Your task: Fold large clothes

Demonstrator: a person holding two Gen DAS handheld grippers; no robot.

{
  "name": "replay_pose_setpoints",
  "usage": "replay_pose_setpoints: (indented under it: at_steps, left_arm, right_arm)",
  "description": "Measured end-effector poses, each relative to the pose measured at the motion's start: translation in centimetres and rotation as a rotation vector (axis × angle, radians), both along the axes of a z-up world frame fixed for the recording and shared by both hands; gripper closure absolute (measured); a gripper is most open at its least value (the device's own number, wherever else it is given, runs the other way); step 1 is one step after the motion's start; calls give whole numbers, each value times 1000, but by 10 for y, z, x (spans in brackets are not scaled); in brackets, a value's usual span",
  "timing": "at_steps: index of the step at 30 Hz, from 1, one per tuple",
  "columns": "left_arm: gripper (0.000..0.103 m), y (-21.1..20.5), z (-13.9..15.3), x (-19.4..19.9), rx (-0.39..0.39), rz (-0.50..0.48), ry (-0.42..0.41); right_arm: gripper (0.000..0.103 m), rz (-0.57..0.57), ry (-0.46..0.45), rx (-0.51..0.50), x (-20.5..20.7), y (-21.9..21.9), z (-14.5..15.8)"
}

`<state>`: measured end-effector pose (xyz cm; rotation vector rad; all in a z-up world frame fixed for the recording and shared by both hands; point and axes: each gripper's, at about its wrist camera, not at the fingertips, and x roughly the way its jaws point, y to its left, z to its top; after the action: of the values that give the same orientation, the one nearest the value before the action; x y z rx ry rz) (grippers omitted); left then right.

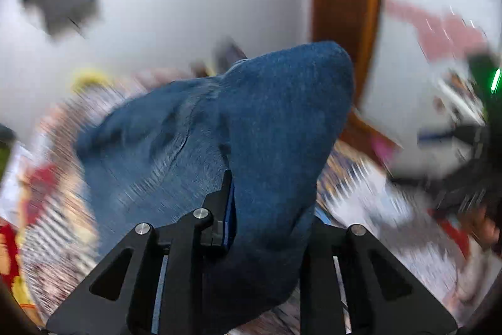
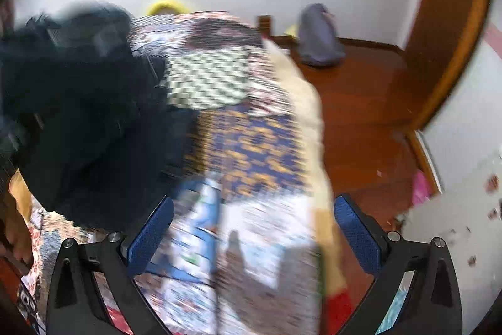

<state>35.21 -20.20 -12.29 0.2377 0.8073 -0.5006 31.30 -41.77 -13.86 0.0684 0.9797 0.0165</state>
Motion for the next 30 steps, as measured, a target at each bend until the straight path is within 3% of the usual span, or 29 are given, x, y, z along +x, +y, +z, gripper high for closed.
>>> replay_pose_setpoints:
  at_steps: [2, 5, 12, 14, 17, 21, 24, 28, 30]
  left_arm:
    - [85, -8, -32, 0, 25, -36, 136]
    - [82, -2, -49, -9, 46, -53, 179]
    - [62, 29, -30, -23, -40, -57, 313]
    - [40, 37, -21, -31, -68, -45, 341]
    - [36, 60, -7, -40, -112, -34, 361]
    - [36, 96, 5, -43, -94, 54, 336]
    - [35, 128, 6, -39, -83, 130, 306]
    - [35, 159, -18, -28, -37, 237, 318]
    - [24, 169, -37, -24, -52, 247, 352]
  right_arm:
    - [1, -24, 5, 12, -13, -9, -1]
    - [1, -27, 8, 21, -18, -16, 1]
    - [1, 58, -33, 19, -21, 12, 15]
    - [1, 91, -58, 39, -20, 24, 25]
    - [1, 146, -90, 97, -16, 44, 42]
    - [1, 209, -90, 166, -3, 74, 51]
    - [1, 244, -41, 179, 13, 98, 35]
    - [1, 235, 98, 184, 33, 116, -16]
    - [1, 212, 185, 173, 38, 115, -49]
